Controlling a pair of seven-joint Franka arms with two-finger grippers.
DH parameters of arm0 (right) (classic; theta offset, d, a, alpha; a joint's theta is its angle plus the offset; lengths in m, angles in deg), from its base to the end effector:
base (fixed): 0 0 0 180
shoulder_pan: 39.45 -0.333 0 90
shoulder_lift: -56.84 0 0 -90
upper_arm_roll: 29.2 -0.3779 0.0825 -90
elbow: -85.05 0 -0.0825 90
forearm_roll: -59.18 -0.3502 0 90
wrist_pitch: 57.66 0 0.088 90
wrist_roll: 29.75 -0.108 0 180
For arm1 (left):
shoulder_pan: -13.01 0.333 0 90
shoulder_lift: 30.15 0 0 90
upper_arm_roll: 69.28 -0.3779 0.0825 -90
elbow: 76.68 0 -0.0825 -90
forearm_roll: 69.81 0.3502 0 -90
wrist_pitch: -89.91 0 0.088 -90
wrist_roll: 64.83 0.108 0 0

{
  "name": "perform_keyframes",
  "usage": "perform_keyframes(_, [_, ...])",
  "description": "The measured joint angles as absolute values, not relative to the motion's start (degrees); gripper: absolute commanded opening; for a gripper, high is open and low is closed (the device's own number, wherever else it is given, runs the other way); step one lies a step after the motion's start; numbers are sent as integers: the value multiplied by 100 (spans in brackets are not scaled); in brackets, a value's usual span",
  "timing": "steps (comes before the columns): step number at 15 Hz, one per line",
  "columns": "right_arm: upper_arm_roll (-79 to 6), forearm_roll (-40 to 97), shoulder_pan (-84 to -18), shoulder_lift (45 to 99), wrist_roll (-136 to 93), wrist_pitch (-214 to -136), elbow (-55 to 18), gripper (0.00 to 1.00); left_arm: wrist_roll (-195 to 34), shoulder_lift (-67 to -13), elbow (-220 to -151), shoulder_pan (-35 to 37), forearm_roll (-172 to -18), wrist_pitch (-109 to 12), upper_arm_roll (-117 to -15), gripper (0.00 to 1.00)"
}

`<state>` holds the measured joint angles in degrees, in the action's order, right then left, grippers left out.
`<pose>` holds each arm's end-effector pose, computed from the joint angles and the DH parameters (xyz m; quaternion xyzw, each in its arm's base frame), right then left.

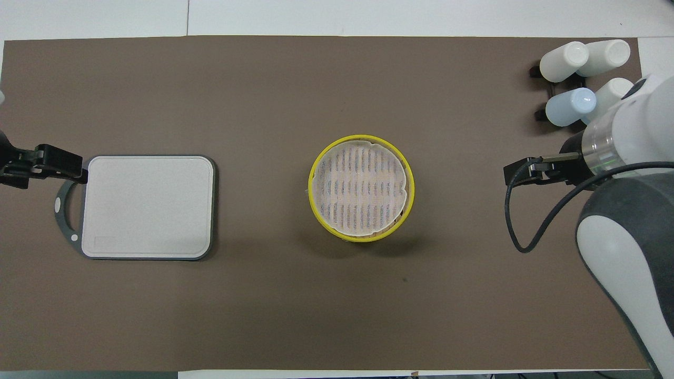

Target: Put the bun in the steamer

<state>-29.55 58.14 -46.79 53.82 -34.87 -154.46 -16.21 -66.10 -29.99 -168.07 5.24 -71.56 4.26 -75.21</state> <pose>0.5013 0.0696 0.6360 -0.9997 -0.0212 0.0135 0.0074 0.5101 -0.0198 0.6701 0.9987 -0.0054 -0.0491 0.0141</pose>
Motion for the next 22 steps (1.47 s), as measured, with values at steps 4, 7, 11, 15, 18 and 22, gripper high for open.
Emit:
perform_keyframes(4, [-2944,5839,-4378,5412,-2820,-15678,-1704,100,-6610,-3000,-16806,524,-7142,423,-7526,100])
perform_keyframes(7, [-2800,5841,-4558,5424,-3065,-15698,-1674,100,-6610,-3000,-16806,524,-7140,423,-7521,100])
perform_keyframes(11, [-2357,5841,-4838,5480,-3152,-15593,-1533,100,-6610,-2999,-16806,524,-7139,423,-7522,100])
perform_keyframes(15, [-2348,5841,-4864,5564,-3153,-15584,-1390,100,-6610,-2999,-16806,524,-7138,423,-7523,100])
perform_keyframes(18, [-2334,5846,-4865,5626,-3153,-15496,-1207,100,-6610,-2999,-16806,524,-7133,423,-7523,100])
perform_keyframes(22, [-2283,5846,-4863,5761,-3154,-15068,-664,100,-6609,-2999,-16806,524,-7132,423,-7523,100])
